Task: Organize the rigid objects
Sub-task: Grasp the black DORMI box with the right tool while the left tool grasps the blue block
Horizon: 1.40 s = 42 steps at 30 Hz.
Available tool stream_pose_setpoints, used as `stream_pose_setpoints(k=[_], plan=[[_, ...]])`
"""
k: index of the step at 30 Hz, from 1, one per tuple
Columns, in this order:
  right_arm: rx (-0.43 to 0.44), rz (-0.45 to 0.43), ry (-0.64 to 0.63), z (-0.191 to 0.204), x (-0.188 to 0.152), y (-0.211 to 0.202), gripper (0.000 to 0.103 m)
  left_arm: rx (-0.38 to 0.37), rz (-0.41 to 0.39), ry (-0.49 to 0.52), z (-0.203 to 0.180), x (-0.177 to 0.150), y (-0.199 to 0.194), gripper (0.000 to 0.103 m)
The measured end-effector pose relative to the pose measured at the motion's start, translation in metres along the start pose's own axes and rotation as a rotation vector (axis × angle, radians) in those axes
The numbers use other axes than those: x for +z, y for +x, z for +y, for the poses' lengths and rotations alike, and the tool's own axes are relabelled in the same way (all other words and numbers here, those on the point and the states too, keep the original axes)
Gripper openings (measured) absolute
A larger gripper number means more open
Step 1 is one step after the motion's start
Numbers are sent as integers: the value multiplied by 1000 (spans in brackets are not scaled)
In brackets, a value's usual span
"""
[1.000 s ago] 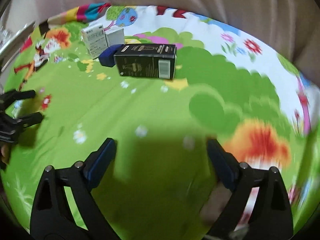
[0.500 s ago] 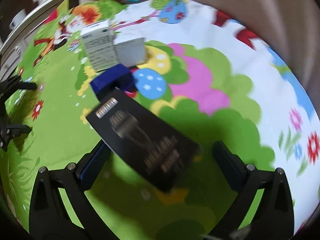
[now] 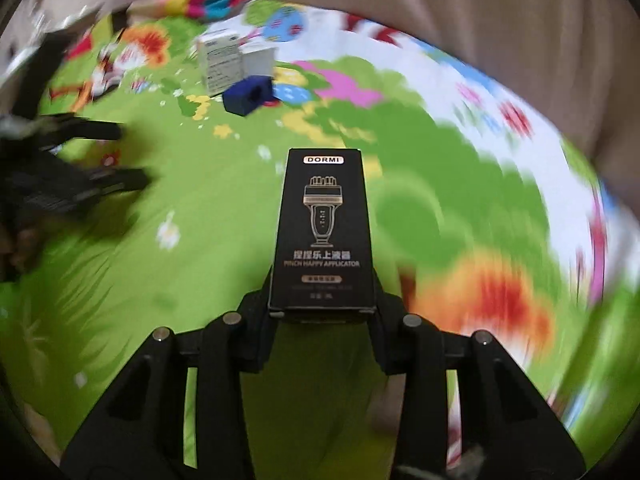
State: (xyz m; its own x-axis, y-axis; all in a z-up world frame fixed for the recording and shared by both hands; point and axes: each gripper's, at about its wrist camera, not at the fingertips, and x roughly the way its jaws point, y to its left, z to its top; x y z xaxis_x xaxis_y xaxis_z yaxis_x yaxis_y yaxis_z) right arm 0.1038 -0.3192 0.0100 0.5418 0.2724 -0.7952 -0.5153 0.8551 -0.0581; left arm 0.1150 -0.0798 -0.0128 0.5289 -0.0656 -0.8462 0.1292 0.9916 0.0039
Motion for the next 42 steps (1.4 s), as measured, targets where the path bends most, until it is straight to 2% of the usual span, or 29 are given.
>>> stream_pose_setpoints(k=[2,6,8,10,12,16,20,21,23,25,26,28,31,33,34,35,36,39,42], plan=[[-1,-21,93,-2,-17,-10,44,3,-1,-5,-11,27,19,103],[-52,-10,112,10,-31,-20,44,36,-12,-57,-13,72,50,103],[-53,-10,122,12,-36,-23,46,32,-23,-52,-13,74,48,86],[-41,-12,135,11,-40,-26,57,7,-29,-14,-16,66,34,30],[-35,-5,132,12,-43,-25,80,-55,-16,6,-14,42,16,29],[-28,-2,124,12,-44,-25,86,-109,-45,39,-1,-17,-24,29],[-27,17,116,7,-30,-13,90,-171,-68,27,12,-50,-47,30],[-28,21,121,4,-26,-9,90,-172,-71,30,14,-54,-50,33],[-40,37,134,0,-18,-3,90,-184,-69,37,13,-55,-52,45],[-49,51,148,-2,-13,1,90,-153,-46,32,8,-49,-50,80],[-53,56,154,-2,-12,1,90,-141,-39,28,6,-46,-47,85],[-60,60,165,-2,-11,2,90,-128,-36,31,1,-40,-39,85],[-64,57,171,-3,-10,3,91,-73,-55,91,-7,-39,-33,86],[-65,51,173,-4,-10,4,91,-86,-59,116,-10,-38,-31,83],[-68,43,174,-4,-10,4,91,-89,-64,124,-11,-38,-32,66],[-73,29,173,-4,-11,3,82,-93,-75,136,-14,-40,-36,54],[-82,6,174,-2,-11,-2,40,-88,-69,143,-16,-41,-40,28],[-134,22,164,13,-12,-12,42,-104,-41,151,-24,-52,-51,28],[-87,10,188,41,-30,-27,42,-119,-46,144,-28,-75,-67,28]])
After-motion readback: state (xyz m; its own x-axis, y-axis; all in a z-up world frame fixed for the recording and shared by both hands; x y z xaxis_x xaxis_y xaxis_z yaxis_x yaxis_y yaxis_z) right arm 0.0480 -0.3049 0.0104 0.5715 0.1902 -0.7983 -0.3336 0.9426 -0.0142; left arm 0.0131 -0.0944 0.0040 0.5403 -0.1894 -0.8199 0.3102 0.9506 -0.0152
